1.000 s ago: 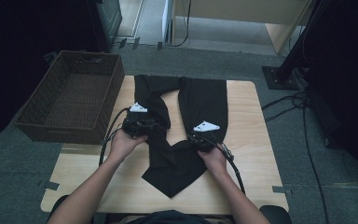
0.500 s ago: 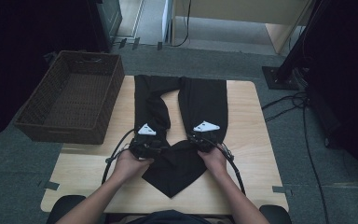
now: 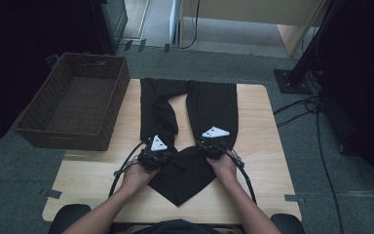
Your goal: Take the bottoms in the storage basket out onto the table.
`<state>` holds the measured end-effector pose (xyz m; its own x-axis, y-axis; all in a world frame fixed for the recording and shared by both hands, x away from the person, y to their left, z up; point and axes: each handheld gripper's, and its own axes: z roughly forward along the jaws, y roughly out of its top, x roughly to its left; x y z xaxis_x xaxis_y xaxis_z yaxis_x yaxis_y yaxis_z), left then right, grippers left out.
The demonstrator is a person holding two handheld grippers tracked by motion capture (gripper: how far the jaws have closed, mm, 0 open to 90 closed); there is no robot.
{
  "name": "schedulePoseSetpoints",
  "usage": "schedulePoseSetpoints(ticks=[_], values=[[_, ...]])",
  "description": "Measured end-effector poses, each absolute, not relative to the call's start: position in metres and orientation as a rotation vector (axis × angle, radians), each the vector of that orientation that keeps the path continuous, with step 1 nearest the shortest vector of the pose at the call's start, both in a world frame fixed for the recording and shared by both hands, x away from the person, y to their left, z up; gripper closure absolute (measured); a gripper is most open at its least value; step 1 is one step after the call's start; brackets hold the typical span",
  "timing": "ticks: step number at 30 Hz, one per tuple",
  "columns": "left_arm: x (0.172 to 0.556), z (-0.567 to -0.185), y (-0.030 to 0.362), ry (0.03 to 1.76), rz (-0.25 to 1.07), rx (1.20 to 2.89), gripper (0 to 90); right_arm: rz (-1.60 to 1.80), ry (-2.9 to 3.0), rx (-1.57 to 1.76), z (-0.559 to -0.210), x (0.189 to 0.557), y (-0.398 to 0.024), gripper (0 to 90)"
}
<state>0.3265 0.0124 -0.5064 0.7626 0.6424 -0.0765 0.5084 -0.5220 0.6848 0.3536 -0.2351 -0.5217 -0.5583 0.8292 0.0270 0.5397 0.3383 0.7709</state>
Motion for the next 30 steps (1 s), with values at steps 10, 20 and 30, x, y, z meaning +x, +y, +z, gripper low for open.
schedulePoseSetpoints(ticks=[10,20,30], values=[[0.331,-0.488,0.024,0.864,0.162,2.166,90.0,1.075,2.237,1.21,-0.522,0.354,-0.235,72.6],[0.316,-0.449,0.081,0.927,0.201,2.045,90.0,1.076,2.235,1.209,-0.522,0.354,-0.235,72.7],[0.31,-0.469,0.116,1.07,0.186,2.094,81.5,1.076,2.235,1.211,-0.522,0.354,-0.235,73.4]])
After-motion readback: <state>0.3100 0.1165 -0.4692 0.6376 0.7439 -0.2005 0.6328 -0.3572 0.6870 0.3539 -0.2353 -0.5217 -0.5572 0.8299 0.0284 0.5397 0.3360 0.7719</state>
